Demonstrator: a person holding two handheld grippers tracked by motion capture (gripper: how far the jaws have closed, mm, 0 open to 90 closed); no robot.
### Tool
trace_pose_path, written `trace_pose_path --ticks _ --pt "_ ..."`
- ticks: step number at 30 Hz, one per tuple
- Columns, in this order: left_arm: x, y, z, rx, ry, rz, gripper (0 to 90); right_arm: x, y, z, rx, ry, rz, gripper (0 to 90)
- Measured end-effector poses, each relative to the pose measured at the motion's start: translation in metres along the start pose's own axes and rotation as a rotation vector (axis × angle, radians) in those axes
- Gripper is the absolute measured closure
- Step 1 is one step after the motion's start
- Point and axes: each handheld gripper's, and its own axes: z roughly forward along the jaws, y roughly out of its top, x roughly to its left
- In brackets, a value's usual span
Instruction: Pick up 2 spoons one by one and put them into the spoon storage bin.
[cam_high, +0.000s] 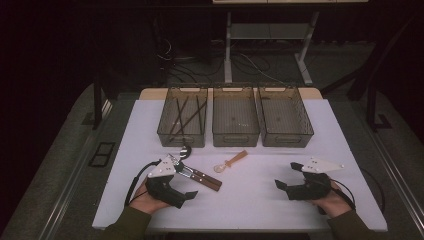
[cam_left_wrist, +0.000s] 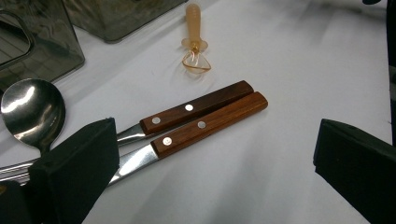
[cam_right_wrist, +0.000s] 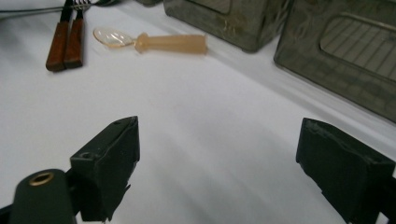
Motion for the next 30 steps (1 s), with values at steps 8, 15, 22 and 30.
trace_pose_path --ticks 8,15,22,30 --pt "0.001 0.002 -0.003 0.011 0.028 -0.016 2.5 -0.001 -0.009 -0.008 -0.005 -0.001 0.017 13.6" --pt "0.01 0.007 -0.013 0.012 0.087 -0.048 20.7 0.001 -0.008 -0.007 0.011 -0.003 -0.002 13.6" --pt "0.025 0.012 -0.016 0.018 0.156 -0.078 51.2 0.001 -0.007 -0.007 0.001 -0.003 -0.006 13.6" --pt "0.052 0.018 -0.009 0.074 0.224 -0.126 80.1 0.004 -0.006 -0.005 0.009 -0.002 -0.011 13.6"
